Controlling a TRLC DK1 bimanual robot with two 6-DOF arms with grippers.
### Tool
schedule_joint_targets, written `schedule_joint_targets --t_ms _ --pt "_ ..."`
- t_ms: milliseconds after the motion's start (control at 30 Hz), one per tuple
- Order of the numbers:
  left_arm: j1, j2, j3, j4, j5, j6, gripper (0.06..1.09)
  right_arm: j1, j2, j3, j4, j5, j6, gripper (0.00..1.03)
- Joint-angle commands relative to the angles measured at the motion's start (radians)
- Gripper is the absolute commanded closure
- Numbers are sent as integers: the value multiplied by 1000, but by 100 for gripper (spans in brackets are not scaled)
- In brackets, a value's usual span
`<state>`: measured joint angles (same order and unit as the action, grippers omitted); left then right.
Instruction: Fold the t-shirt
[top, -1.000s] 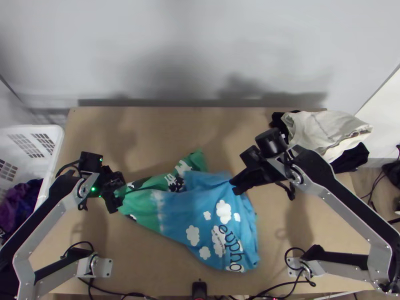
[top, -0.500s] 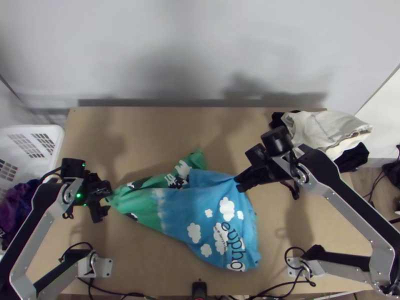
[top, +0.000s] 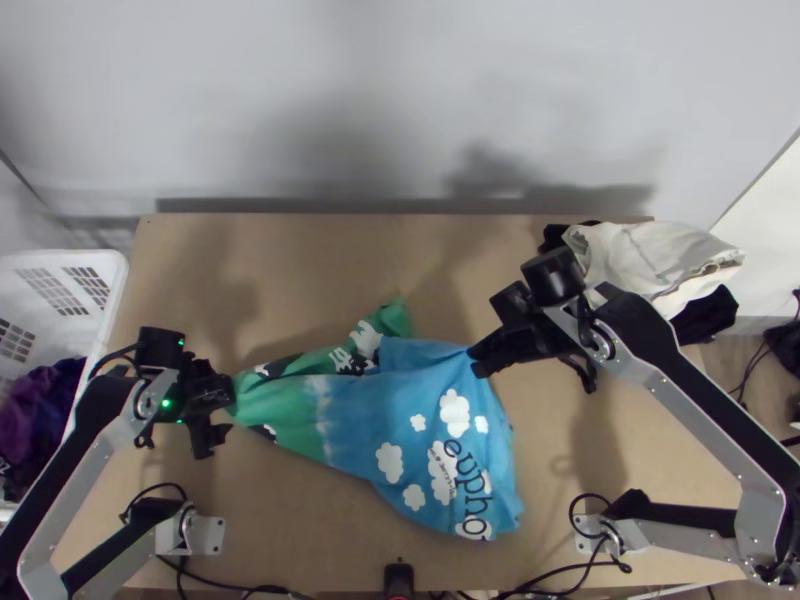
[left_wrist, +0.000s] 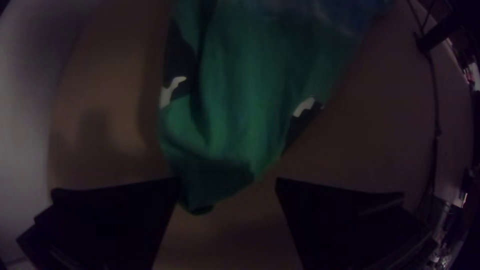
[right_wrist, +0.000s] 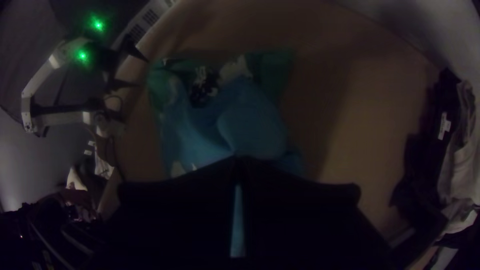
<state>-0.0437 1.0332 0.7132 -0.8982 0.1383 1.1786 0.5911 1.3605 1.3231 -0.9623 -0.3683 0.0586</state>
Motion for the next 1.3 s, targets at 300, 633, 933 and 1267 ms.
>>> schedule_joint_targets --t_ms 300,633,933,1267 --pt "-27 105 -50 145 0 -30 55 -10 2 27 0 6 1 100" --pt "-21 110 -132 225 3 -23 82 -25 -6 27 0 8 1 100" --pt "38 68 -97 286 52 -37 105 -31 -12 33 -1 8 1 100" --pt "215 -85 146 223 135 -146 104 -57 -35 140 -3 9 40 100"
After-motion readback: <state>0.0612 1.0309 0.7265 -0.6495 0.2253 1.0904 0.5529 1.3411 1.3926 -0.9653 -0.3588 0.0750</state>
